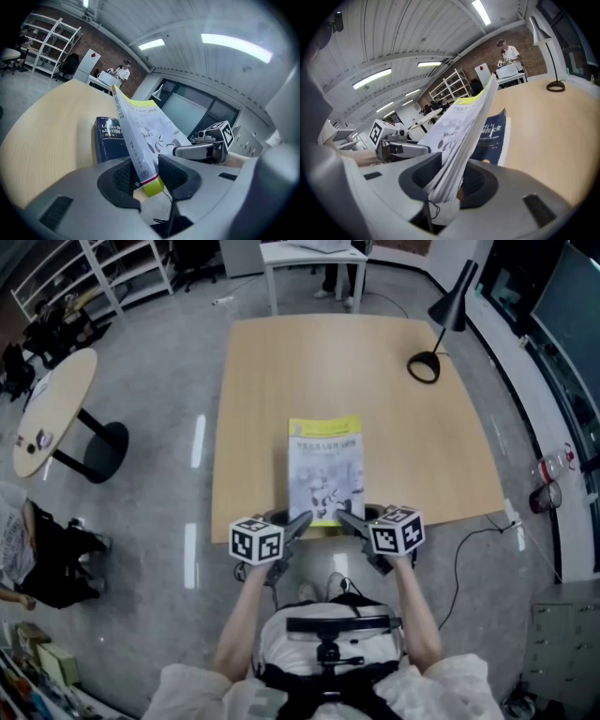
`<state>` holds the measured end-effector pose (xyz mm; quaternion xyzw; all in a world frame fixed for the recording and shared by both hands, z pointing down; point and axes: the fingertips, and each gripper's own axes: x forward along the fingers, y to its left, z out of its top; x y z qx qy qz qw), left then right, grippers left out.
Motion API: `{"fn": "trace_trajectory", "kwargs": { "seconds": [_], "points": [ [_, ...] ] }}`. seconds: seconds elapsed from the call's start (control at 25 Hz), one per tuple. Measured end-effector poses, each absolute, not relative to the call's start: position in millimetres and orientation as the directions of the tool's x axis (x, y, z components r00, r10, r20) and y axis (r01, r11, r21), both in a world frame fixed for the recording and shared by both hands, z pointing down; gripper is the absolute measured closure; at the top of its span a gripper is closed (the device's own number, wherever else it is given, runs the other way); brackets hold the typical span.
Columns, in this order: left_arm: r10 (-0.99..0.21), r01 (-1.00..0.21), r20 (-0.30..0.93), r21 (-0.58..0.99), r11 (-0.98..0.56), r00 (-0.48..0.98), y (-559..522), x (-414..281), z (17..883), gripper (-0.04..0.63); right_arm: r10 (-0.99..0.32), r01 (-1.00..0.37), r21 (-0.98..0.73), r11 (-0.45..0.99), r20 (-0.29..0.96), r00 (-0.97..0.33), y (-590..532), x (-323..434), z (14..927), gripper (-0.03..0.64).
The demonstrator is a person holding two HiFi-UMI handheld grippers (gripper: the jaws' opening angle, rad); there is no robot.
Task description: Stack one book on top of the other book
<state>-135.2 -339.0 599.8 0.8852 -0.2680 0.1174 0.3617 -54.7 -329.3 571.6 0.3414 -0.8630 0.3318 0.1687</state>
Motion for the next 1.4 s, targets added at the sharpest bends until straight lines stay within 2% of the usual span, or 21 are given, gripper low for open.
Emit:
{"fn": "trace_trajectory", "kwargs": {
  "seconds": [0.56, 1.0, 1.28, 1.36, 1.4],
  "points": [
    [-0.325, -0.650, 0.583, 0.523, -0.551, 0.745, -353.4, -131.8, 654.2, 0.471, -0.411, -0.771, -0.356, 0.529, 0.687, -0.599, -343.1, -56.5, 635.0, 0.492],
    [-0.425, -0.720, 0.601, 0.418, -0.555, 0.677, -355.4, -134.5, 655.7, 0.440, -0.503, -0.813, -0.347, 0.468, 0.652, -0.568, -347.5, -50.3, 640.2, 0.457],
    [-0.517, -0.759, 0.572, 0.346, -0.551, 0.636, -357.1, -137.3, 655.9, 0.416, -0.556, -0.834, -0.324, 0.446, 0.630, -0.542, -349.5, -46.2, 640.1, 0.433],
    [-0.572, -0.801, 0.585, 0.261, -0.538, 0.575, -361.1, -143.5, 655.7, 0.368, -0.555, -0.844, -0.304, 0.441, 0.647, -0.523, -349.8, -44.2, 641.4, 0.428],
    [-0.601, -0.821, 0.589, 0.212, -0.530, 0.540, -363.4, -147.9, 655.6, 0.291, -0.555, -0.854, -0.288, 0.434, 0.661, -0.505, -350.1, -43.0, 642.7, 0.421]
  ]
}}
